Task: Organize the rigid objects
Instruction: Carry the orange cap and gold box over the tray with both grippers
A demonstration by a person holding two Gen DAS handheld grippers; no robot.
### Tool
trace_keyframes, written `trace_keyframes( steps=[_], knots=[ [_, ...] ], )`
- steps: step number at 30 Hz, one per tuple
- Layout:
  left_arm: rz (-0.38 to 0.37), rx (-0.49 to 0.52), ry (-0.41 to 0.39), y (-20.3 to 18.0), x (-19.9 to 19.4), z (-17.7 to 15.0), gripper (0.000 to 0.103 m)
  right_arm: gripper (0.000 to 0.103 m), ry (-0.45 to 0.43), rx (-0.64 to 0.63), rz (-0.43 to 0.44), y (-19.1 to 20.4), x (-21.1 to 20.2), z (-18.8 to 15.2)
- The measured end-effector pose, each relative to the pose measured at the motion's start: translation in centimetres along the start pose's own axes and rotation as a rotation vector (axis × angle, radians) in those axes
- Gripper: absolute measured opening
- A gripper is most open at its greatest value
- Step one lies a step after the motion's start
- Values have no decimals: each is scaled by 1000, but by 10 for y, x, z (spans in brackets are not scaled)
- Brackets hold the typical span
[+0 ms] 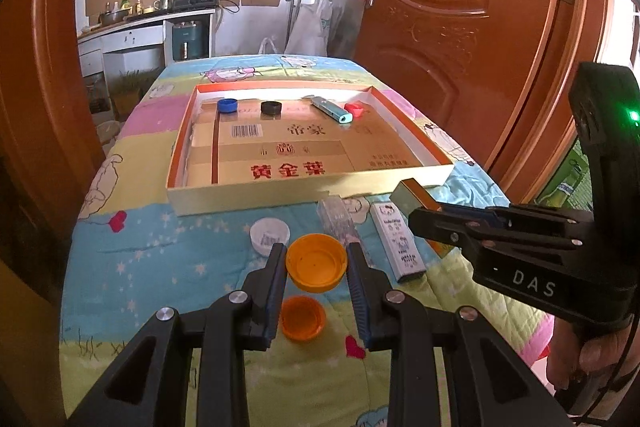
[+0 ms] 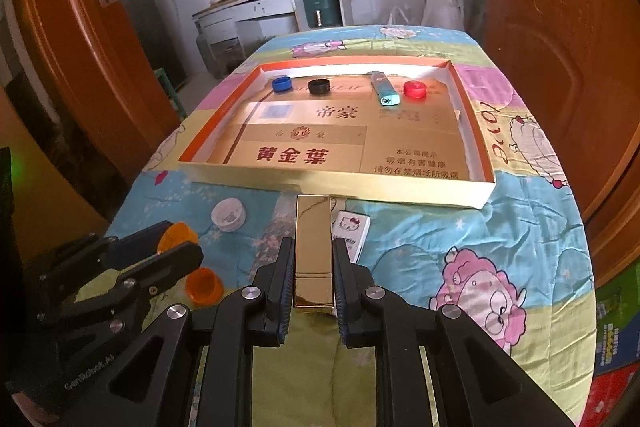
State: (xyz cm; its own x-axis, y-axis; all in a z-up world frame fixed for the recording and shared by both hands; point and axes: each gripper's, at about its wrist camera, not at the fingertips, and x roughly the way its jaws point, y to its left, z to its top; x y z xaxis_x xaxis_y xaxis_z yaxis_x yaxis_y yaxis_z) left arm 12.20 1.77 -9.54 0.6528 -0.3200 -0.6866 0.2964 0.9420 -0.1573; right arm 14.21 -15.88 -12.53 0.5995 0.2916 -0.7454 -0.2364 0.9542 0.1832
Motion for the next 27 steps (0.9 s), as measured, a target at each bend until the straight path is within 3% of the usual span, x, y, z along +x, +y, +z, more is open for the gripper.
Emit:
trace_keyframes(
  steps=[27],
  knots=[
    [67,-17,-35,22,37,63,30,18,-17,-7,27,-18,24,50]
  ],
)
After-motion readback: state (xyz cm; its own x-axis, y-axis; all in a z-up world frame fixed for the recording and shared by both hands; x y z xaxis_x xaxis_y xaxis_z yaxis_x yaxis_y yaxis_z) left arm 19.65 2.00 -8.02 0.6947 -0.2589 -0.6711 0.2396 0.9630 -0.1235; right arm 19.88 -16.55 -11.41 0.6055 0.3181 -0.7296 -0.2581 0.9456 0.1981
